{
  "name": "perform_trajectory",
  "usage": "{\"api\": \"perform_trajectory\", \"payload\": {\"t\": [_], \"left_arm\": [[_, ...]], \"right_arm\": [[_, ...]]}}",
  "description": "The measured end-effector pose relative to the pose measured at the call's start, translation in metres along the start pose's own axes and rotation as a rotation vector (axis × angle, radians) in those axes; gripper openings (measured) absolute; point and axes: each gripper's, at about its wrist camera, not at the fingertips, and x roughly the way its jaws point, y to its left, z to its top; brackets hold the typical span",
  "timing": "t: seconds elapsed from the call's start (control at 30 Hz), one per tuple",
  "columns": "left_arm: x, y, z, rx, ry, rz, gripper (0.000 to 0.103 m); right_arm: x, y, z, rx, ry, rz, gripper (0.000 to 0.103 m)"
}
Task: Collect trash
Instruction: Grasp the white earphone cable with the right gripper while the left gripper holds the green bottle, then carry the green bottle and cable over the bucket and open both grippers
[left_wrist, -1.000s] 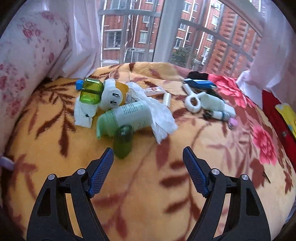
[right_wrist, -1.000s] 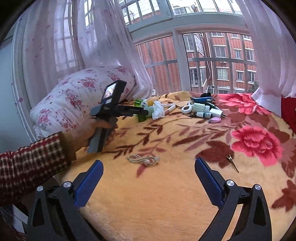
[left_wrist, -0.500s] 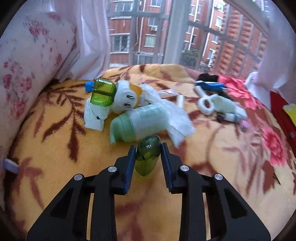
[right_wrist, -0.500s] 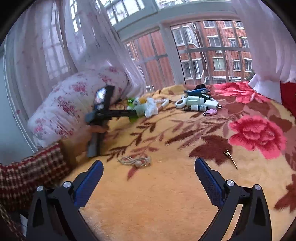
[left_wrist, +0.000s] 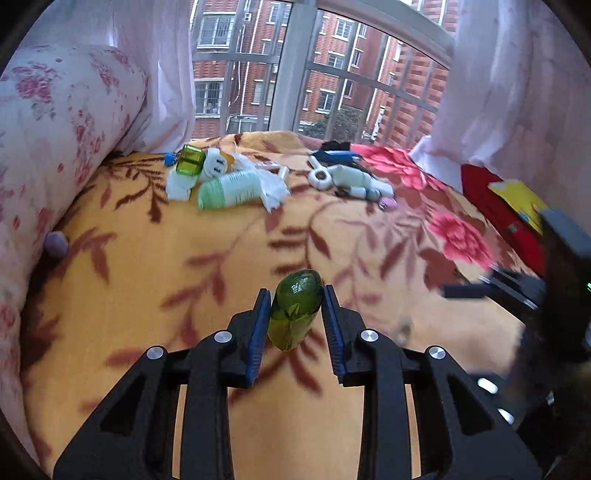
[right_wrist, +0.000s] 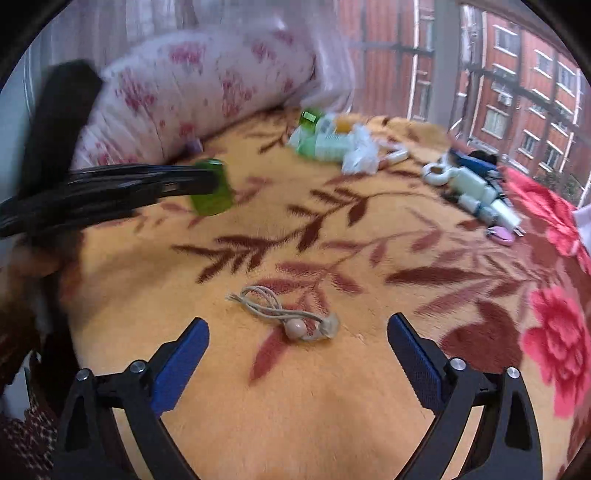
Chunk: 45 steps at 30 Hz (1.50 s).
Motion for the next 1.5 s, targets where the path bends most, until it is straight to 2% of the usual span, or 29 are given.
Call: {"api": "perform_trajectory", "payload": {"t": [0.1,0.2,0.27,0.3,0.47,0.63,0.8,0.93,1.03,1.1,1.27,1.37,1.5], "left_arm": [[-0.01,-0.003,-0.012,0.003,0.005,-0.01,0.029],[-0.017,-0.008,-0.019,0.005,0.015,-0.03,0.029],[-0.021,-0.011,-0.022,0.008,0.013,-0.045,0.029],[-0.023,-0.012,-0.024,0.009,0.012,-0.05,0.029],[-0.027,-0.016,-0.032,0.002,0.013,-0.072,0.029],[-0.036,-0.027,-0.042,0.018,0.026,-0.098,0.029],[-0.054,-0.049,-0.059,0.073,0.059,-0.146,0.029],[-0.073,-0.077,-0.088,0.143,0.129,-0.203,0.029],[-0.082,-0.098,-0.118,0.182,0.206,-0.25,0.029],[-0.084,-0.111,-0.145,0.203,0.278,-0.28,0.029],[-0.067,-0.126,-0.204,0.209,0.45,-0.316,0.029],[-0.05,-0.128,-0.233,0.211,0.534,-0.298,0.029],[-0.034,-0.126,-0.252,0.205,0.596,-0.259,0.029]], "right_arm": [[0.026,0.009,0.008,-0.044,0.063,0.009,0.091],[0.048,0.012,0.011,-0.054,0.133,0.005,0.059],[0.052,0.011,0.012,-0.036,0.146,-0.008,0.038],[0.052,0.009,0.011,-0.016,0.153,0.004,0.015],[0.034,-0.004,0.003,0.103,0.105,-0.009,0.014],[0.0,-0.003,-0.009,0.161,0.026,0.045,0.014],[-0.051,0.02,-0.026,0.162,-0.041,0.095,0.014],[-0.087,0.05,-0.051,0.139,-0.051,0.146,0.014],[-0.102,0.075,-0.084,0.138,-0.007,0.199,0.014],[-0.101,0.094,-0.111,0.129,0.058,0.22,0.014],[-0.069,0.114,-0.176,0.185,0.241,0.247,0.014],[-0.05,0.12,-0.201,0.205,0.315,0.232,0.014],[-0.028,0.124,-0.221,0.212,0.386,0.209,0.029]]}}
